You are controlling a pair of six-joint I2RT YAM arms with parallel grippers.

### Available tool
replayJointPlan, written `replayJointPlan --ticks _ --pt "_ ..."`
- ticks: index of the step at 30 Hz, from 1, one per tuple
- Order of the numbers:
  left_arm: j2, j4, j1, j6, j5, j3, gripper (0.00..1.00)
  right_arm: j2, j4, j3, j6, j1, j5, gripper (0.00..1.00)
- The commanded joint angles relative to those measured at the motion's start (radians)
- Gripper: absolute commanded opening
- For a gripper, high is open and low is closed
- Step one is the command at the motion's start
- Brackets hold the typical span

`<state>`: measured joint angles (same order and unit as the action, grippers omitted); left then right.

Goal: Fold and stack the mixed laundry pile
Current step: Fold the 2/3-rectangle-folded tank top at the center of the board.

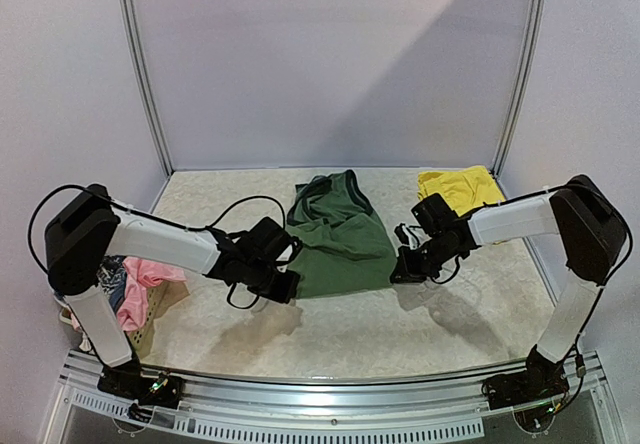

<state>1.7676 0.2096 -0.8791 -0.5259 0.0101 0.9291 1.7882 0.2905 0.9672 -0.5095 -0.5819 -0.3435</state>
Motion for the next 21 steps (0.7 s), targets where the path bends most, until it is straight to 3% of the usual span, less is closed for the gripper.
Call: replayJointPlan --ticks 1,13,21 --pt "-0.083 0.084 -0.045 0.003 -0.042 -0.010 0.00 -0.099 0.076 -0.010 -0.001 -0.028 0.032 0.00" --pt "-0.286 0.270 -0.153 -0.044 -0.125 0.033 0.00 -0.374 0.284 0.004 -0.034 -0.097 0.111 0.00" --pt "-0.346 0.399 -0.203 -0.064 -0.164 0.137 0.00 -0.484 0.449 0.100 -0.037 -0.119 0.176 0.00"
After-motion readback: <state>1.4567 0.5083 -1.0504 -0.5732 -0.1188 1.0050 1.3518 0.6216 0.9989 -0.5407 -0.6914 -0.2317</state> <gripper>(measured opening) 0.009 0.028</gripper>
